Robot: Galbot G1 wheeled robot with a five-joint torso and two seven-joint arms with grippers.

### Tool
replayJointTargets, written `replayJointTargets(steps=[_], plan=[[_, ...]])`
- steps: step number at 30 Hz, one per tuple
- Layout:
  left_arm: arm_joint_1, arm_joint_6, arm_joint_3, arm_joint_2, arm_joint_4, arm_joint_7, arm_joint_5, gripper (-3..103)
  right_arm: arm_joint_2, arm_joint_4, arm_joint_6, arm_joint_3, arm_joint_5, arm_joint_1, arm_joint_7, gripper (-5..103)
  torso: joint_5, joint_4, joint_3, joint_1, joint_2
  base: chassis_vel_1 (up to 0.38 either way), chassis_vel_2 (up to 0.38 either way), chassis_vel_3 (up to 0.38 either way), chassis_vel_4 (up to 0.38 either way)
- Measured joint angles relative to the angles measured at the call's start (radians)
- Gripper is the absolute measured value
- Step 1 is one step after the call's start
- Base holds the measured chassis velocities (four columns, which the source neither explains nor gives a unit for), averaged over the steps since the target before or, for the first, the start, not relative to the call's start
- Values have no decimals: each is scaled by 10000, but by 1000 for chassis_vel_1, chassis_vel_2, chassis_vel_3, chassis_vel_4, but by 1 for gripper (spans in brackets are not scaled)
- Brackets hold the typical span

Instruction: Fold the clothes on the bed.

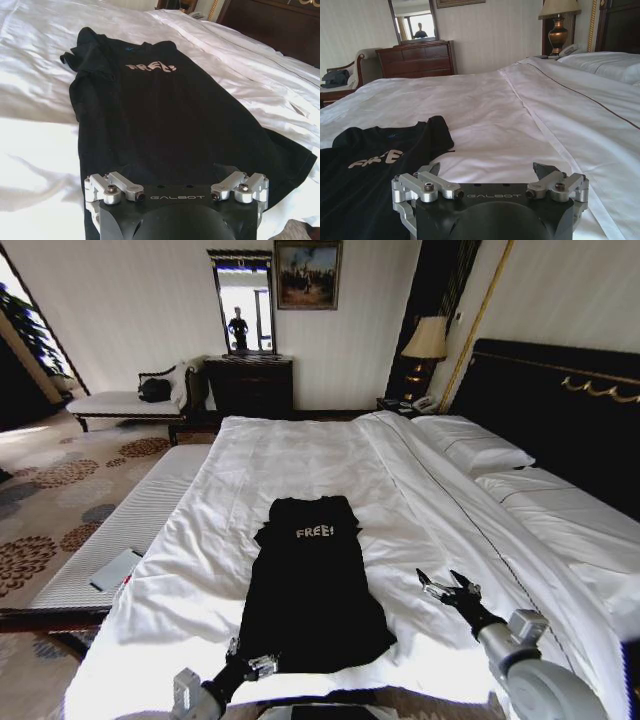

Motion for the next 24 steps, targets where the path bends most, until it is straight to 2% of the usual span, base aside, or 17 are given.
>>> replayJointTargets(steps=[6, 9, 11, 15, 24], plan=[[589, -446, -269, 6, -23, 0, 179, 94, 67, -19, 57, 2, -129, -55, -44, 100, 0, 1, 0, 0, 0, 0, 0, 0, 0], [964, -1115, -632, 52, 156, 1, 657, 94, 139, -58, 65, -52, -210, -41, -52, 100, 1, -1, 0, 0, 0, 0, 0, 0, 0], [1131, -1356, -768, 52, 280, 1, 783, 94, 180, -94, 65, -113, -244, -2, -51, 100, 0, 0, 0, 0, 0, 0, 0, 0, 0], [1429, -1643, -918, 76, 447, 1, 836, 94, 228, -157, 65, -183, -287, 40, -46, 100, 0, 0, 0, 0, 0, 0, 0, 0, 0], [1876, -1862, -1040, 199, 777, 1, 589, 94, 231, -291, 16, -203, -281, 131, -9, 100, 0, 1, 0, 0, 0, 0, 0, 0, 0]])
